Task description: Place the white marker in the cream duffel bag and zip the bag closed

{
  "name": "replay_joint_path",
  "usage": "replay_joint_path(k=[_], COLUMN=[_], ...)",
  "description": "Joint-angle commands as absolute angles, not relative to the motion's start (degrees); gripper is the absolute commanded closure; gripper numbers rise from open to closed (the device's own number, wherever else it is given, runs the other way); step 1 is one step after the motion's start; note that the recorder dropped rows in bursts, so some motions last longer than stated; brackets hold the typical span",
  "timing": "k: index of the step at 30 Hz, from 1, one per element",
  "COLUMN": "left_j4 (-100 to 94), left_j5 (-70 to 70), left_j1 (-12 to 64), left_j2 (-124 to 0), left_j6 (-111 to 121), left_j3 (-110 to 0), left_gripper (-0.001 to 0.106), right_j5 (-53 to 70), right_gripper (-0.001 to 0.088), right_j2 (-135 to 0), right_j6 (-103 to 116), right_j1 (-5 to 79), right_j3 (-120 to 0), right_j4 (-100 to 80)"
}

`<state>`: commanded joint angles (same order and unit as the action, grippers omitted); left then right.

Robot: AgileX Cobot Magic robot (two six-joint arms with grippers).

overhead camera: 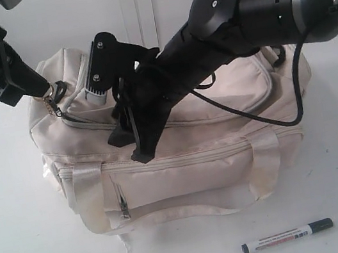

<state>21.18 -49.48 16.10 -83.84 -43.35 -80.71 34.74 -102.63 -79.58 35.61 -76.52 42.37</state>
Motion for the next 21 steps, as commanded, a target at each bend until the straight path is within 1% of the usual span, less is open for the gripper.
replay_joint_path(k=[13, 21], left_j4=[21.16, 21.41], left_j5=[-49.71, -49.69], left_j1=[16.1, 16.1], left_j2=[-83.84, -83.84], left_j6=[-43.35, -43.35], left_j3=[-80.71, -80.71], left_gripper=[0.105, 0.105], right_j5=[33.34, 33.42], right_gripper=[0.0404, 0.0404], right_j2=[-99.53, -103.09], right_j6=[-79.46, -79.67], right_j1=[35.61, 36.63], right_j3=[-76.52, -76.52], right_j4=[45.5, 48.13])
